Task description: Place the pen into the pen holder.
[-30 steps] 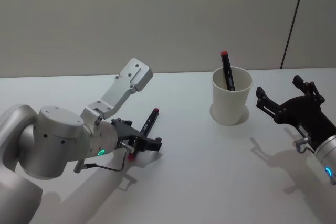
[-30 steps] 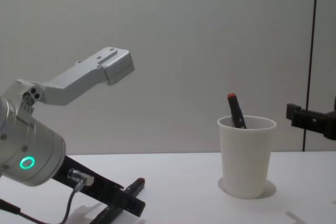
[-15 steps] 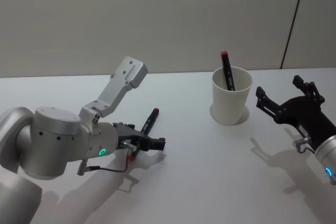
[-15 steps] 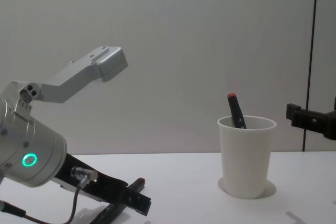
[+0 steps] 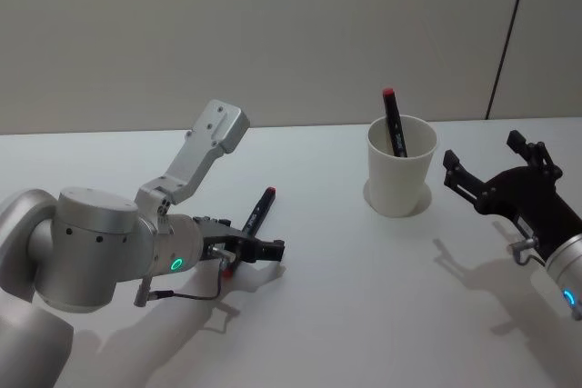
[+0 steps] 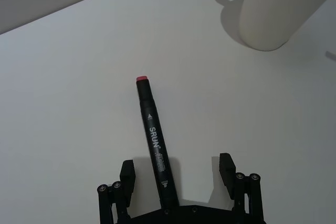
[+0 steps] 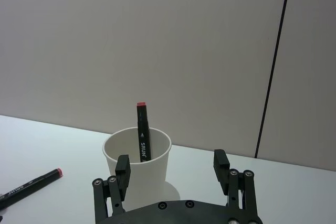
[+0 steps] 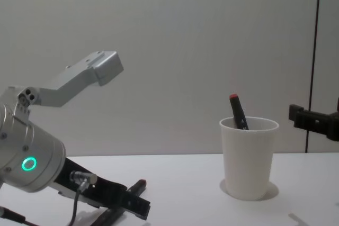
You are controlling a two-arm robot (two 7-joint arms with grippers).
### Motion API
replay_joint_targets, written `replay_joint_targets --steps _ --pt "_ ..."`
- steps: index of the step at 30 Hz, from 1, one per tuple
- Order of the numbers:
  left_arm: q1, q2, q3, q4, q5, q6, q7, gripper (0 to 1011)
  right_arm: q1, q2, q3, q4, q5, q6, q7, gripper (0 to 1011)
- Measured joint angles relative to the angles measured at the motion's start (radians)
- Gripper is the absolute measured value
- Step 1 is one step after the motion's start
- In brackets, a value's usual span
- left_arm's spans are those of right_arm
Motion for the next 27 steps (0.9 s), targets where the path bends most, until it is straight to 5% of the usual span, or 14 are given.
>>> replay_joint_targets --steps 16,27 --pt "0.001 0.000 0.009 0.003 0.035 -0.003 -0.019 1001 0.000 0.000 0.000 0.000 0.000 0.000 0.000 1002" --pt "0.002 0.000 0.012 0.003 0.044 -0.005 -0.025 744 0.000 0.000 0.000 0.000 0.000 0.000 0.000 1002"
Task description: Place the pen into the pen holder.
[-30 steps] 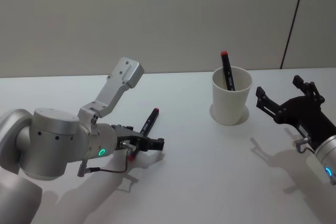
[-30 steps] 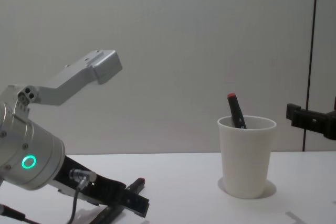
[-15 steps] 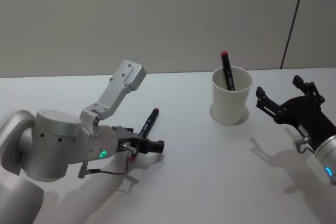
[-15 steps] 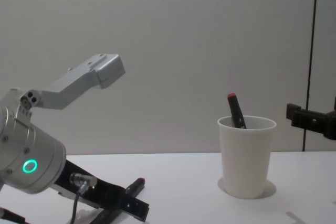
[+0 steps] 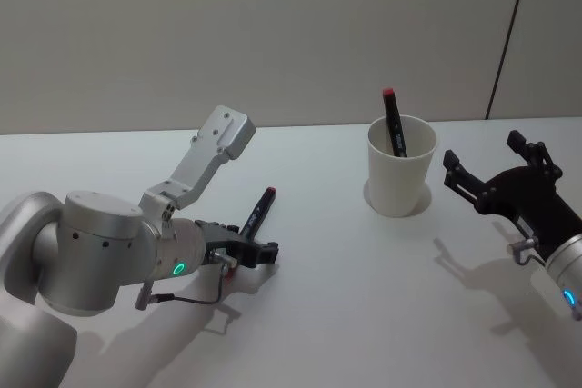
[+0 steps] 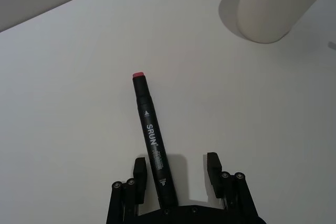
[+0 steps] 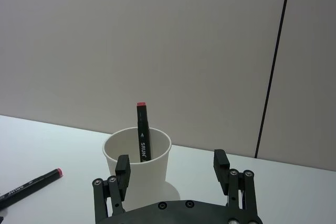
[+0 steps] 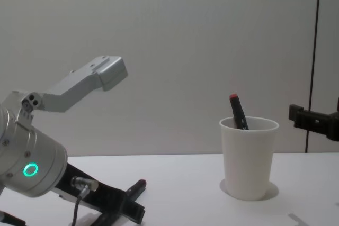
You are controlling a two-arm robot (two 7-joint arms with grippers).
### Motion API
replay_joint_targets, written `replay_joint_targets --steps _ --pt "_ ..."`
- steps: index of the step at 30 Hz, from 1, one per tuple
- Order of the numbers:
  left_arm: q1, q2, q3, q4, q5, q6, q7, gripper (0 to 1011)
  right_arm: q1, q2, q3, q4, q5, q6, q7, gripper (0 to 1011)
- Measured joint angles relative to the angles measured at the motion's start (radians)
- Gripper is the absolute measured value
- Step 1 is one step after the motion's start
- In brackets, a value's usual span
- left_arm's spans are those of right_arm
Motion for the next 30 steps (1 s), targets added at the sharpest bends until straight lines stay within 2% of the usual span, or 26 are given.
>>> replay_joint_targets --steps 11,12,15,17,19,30 --pt "0.000 0.000 0.001 0.000 0.003 -0.001 -0.002 403 0.000 0.000 0.000 0.000 0.000 0.000 0.000 1002" --pt "0.000 0.000 0.001 0.000 0.004 -0.001 -0.002 340 0.000 0.000 0.000 0.000 0.000 0.000 0.000 1002" --pt "0.000 0.000 0.002 0.000 0.004 -0.001 -0.002 282 0.000 0.000 0.000 0.000 0.000 0.000 0.000 1002" --pt "0.000 0.000 0.002 0.000 0.004 -0.001 -0.002 205 0.000 0.000 0.000 0.000 0.000 0.000 0.000 1002" --pt "0.000 0.000 0.002 0.000 0.004 -0.001 -0.002 173 0.000 0.000 0.000 0.000 0.000 0.000 0.000 1002" --pt "0.000 0.000 0.002 0.000 0.005 -0.001 -0.004 173 0.000 0.000 0.000 0.000 0.000 0.000 0.000 1002"
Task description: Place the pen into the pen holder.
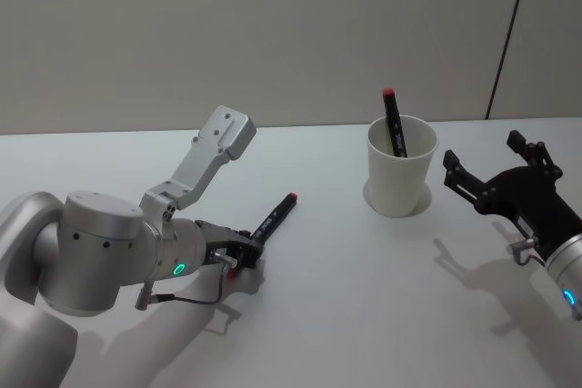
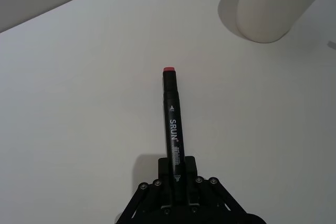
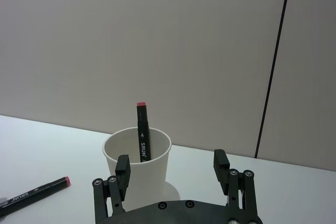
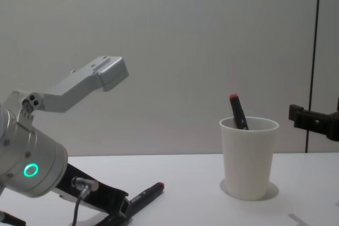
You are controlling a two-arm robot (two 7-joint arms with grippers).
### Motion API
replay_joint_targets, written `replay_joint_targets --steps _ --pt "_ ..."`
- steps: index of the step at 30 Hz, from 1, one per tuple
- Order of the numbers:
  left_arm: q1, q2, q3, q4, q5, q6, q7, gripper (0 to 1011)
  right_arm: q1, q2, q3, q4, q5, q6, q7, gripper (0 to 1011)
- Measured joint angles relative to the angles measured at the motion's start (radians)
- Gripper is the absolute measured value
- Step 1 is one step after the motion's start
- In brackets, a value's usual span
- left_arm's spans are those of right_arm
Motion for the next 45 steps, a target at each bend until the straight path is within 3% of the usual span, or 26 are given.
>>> replay_joint_targets --steps 11,25,36,45 --pt "0.010 0.002 -0.013 -0.008 -0.019 -0.040 0.019 173 0.000 0.000 0.000 0.000 0.000 0.000 0.000 1002" --pt "0.035 0.032 -0.074 -0.056 -0.101 -0.177 0.067 173 0.000 0.000 0.000 0.000 0.000 0.000 0.000 1002" --pt "0.075 0.077 -0.122 -0.092 -0.158 -0.351 0.059 173 0.000 0.000 0.000 0.000 0.000 0.000 0.000 1002" --pt "0.110 0.107 -0.142 -0.101 -0.177 -0.521 -0.002 173 0.000 0.000 0.000 0.000 0.000 0.000 0.000 1002"
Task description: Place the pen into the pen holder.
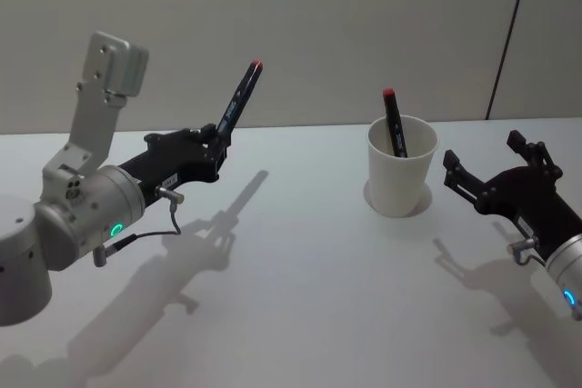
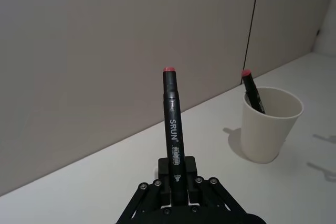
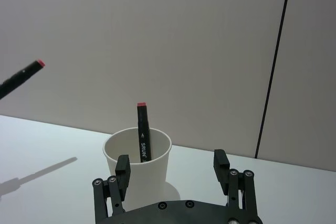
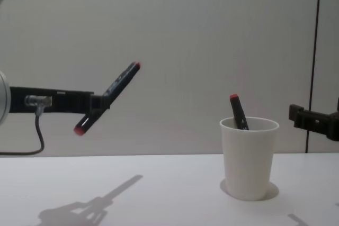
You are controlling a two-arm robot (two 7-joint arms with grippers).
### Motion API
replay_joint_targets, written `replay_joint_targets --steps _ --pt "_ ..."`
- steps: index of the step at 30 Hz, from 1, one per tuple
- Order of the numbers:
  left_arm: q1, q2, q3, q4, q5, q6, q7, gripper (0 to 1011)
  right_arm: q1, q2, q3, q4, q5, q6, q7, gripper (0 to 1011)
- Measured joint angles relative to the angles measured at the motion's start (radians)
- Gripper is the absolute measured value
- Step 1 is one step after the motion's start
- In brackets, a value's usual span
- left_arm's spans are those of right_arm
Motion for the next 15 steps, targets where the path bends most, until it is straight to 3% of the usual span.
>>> replay_joint_targets --steps 15 --pt "0.024 0.006 0.011 0.014 -0.012 -0.220 -0.170 173 0.000 0.000 0.000 0.000 0.000 0.000 0.000 1002"
